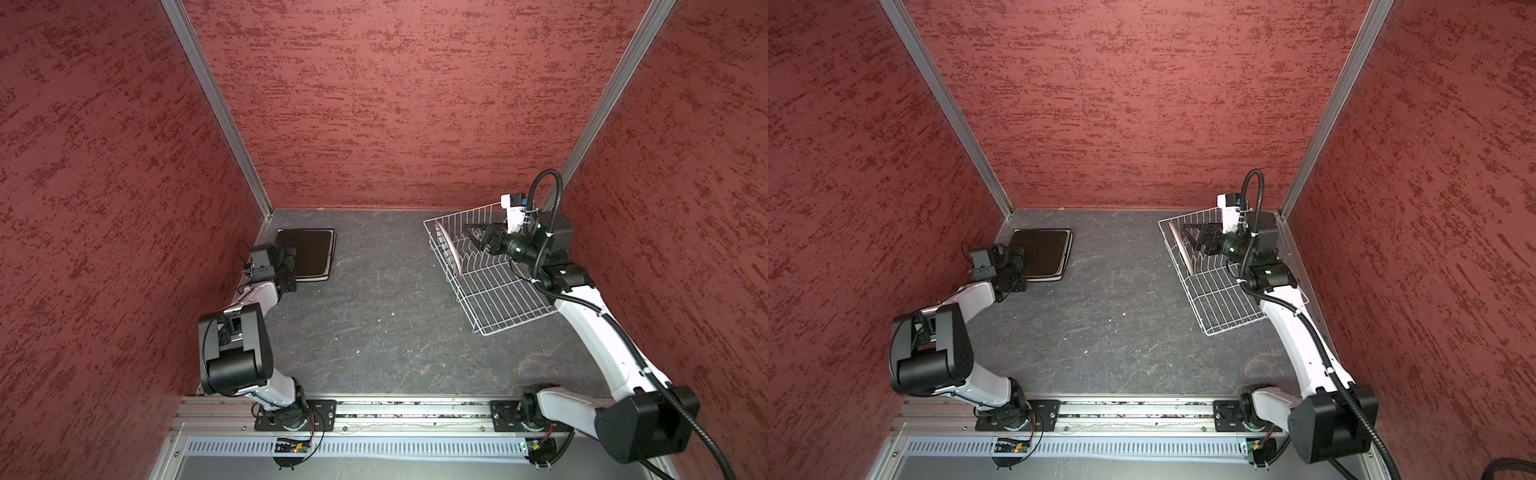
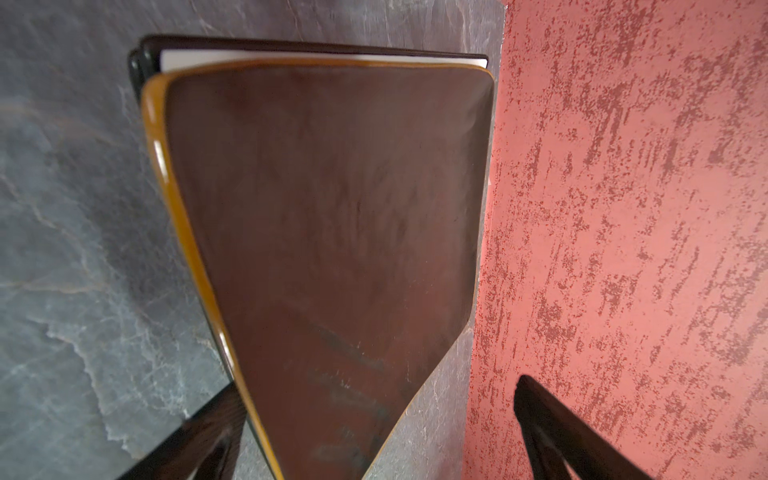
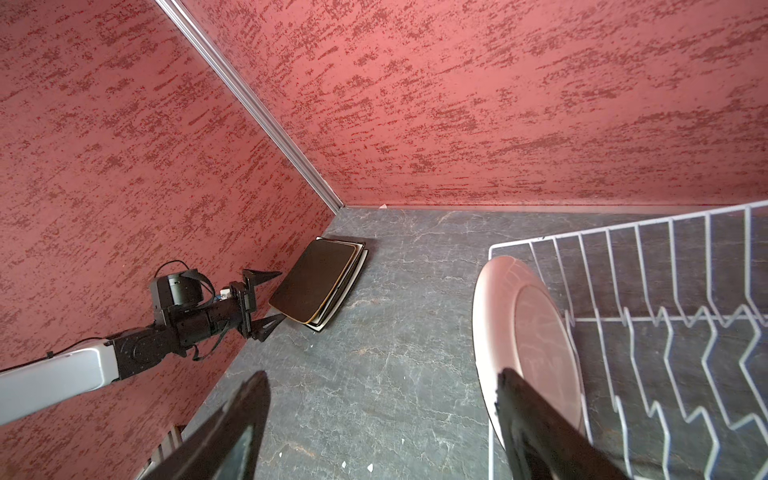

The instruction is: Unload the plates from the dish rack

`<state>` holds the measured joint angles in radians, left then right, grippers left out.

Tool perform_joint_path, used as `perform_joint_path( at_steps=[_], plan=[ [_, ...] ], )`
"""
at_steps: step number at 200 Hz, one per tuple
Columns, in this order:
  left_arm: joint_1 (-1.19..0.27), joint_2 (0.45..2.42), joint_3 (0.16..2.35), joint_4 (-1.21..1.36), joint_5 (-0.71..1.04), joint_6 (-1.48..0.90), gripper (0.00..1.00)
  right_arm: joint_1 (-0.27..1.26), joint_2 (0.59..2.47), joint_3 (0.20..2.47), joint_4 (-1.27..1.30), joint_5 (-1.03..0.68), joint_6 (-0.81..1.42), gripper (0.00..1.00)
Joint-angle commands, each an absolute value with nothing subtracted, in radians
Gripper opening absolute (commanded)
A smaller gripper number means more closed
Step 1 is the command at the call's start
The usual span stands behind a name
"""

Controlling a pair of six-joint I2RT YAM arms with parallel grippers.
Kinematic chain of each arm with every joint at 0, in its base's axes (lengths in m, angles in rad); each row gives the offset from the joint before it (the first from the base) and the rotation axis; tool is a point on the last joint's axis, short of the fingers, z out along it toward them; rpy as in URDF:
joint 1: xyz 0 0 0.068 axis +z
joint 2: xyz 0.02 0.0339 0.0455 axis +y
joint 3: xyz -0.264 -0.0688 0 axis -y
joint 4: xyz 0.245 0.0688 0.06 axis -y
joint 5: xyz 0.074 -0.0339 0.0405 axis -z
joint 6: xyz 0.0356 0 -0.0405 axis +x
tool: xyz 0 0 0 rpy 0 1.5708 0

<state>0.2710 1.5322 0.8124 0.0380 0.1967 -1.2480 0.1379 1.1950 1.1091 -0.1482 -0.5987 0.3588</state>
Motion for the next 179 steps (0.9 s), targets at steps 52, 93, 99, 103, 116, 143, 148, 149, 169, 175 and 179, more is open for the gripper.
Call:
perform_joint_path(
  at_steps=[52, 93, 99, 103, 116, 143, 148, 149, 169, 175, 179],
  plan=[
    [0.273, 1.405, 0.763, 0.01, 0.174, -1.193, 0.99, 0.131, 1.196, 1.127, -0.222, -0.51, 0.359, 0.86],
    [0.264, 1.348, 0.733, -0.002, 0.183, -1.175, 0.99, 0.131, 1.179, 1.099, -0.235, -0.428, 0.378, 0.86],
    [0.255, 1.339, 0.74, -0.009, 0.183, -1.151, 1.0, 0.132, 1.174, 1.09, -0.242, -0.402, 0.375, 0.86],
    [0.249, 1.333, 0.748, -0.021, 0.183, -1.132, 1.0, 0.132, 1.172, 1.084, -0.246, -0.389, 0.373, 0.86],
    [0.229, 1.315, 0.777, -0.062, 0.196, -1.065, 0.99, 0.132, 1.163, 1.07, -0.262, -0.364, 0.363, 0.86],
    [0.164, 1.251, 0.795, -0.115, 0.186, -0.957, 0.99, 0.132, 1.164, 1.054, -0.31, -0.35, 0.359, 0.85],
    [0.151, 1.236, 0.792, -0.115, 0.183, -0.946, 0.99, 0.131, 1.166, 1.05, -0.319, -0.352, 0.359, 0.86],
    [0.148, 1.233, 0.791, -0.115, 0.183, -0.945, 1.0, 0.131, 1.167, 1.05, -0.32, -0.353, 0.359, 0.86],
    [0.091, 1.179, 0.781, -0.126, 0.175, -0.908, 1.0, 0.133, 1.171, 1.012, -0.325, -0.369, 0.35, 0.85],
    [0.067, 1.165, 0.778, -0.131, 0.164, -0.897, 1.0, 0.133, 1.175, 1.002, -0.329, -0.364, 0.348, 0.85],
    [0.05, 1.156, 0.777, -0.133, 0.157, -0.888, 1.0, 0.133, 1.176, 0.996, -0.334, -0.359, 0.348, 0.84]
  ],
)
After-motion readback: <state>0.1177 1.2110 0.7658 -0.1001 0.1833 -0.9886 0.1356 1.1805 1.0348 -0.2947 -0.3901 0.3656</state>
